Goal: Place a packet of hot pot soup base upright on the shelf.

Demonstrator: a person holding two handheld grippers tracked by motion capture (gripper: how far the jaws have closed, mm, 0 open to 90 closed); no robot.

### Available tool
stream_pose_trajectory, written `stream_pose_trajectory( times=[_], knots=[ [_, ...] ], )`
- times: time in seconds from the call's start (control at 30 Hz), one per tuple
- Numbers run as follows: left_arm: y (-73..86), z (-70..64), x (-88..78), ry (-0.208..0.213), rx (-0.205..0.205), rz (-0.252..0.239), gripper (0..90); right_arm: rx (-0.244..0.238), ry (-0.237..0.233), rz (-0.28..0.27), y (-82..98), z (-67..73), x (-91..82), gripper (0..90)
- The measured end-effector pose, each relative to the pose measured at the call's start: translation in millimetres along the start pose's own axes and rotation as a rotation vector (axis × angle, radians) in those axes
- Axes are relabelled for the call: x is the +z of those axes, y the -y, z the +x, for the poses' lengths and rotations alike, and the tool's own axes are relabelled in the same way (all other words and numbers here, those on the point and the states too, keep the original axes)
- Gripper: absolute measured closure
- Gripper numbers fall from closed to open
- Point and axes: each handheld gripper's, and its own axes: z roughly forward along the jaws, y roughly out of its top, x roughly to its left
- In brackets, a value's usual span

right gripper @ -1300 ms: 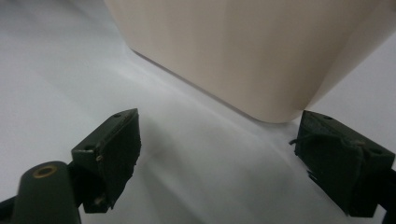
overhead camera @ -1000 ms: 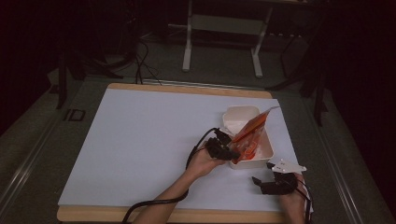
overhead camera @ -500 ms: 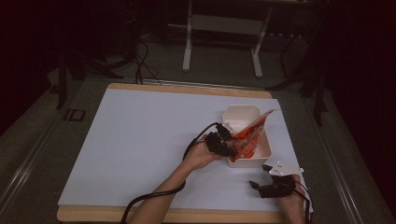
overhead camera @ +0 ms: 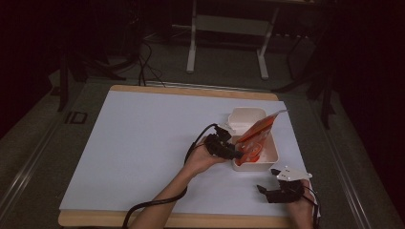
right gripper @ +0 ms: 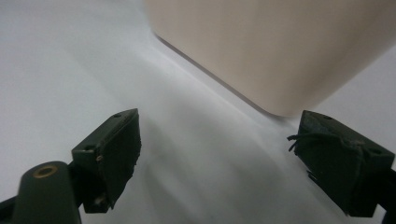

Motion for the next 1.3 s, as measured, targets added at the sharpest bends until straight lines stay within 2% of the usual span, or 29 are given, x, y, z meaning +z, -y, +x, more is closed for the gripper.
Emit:
stream_pose_trajectory(
  times=[0.2, 0.33, 0.47, 0.57, 0.63, 0.7, 0.87, 1.0, 1.1, 1.3],
  knots=[
    [8.1, -5.1, -19.5, 0.001, 0.013, -0.059, 58.3, 0.012, 0.017, -0.004, 1.4, -2.3, -2.5, 14.1],
    [18.2, -5.4, -39.0, -0.017, 0.011, -0.105, 58.1, 0.02, 0.028, -0.009, 2.1, -4.2, -3.4, 14.1],
    [32.8, -3.6, -58.0, -0.066, 0.0, -0.148, 57.9, 0.027, 0.035, -0.016, 2.5, -5.0, -4.3, 14.1],
    [47.0, -0.4, -71.1, -0.122, -0.016, -0.165, 57.9, 0.032, 0.039, -0.017, 2.7, -5.5, -4.7, 14.1],
    [58.3, 1.5, -79.8, -0.165, -0.023, -0.174, 57.9, 0.034, 0.042, -0.018, 2.8, -5.9, -5.1, 14.1],
    [70.8, 2.6, -88.8, -0.236, -0.021, -0.18, 57.9, 0.037, 0.043, -0.022, 3.1, -6.4, -5.5, 14.1],
    [90.0, 3.5, -101.2, -0.337, -0.031, -0.21, 57.8, 0.053, 0.048, -0.024, 3.7, -7.9, -5.9, 14.1],
    [99.6, 2.5, -105.2, -0.369, -0.027, -0.215, 57.3, 0.053, 0.05, -0.027, 4.2, -8.4, -6.7, 14.1],
    [102.3, 3.8, -106.5, -0.37, -0.046, -0.222, 57.3, 0.057, 0.051, -0.028, 4.4, -9.5, -7.1, 14.1],
    [111.0, 8.0, -108.9, -0.383, -0.042, -0.18, 57.1, 0.068, 0.059, -0.026, 5.4, -12.0, -8.1, 14.1]
  ],
)
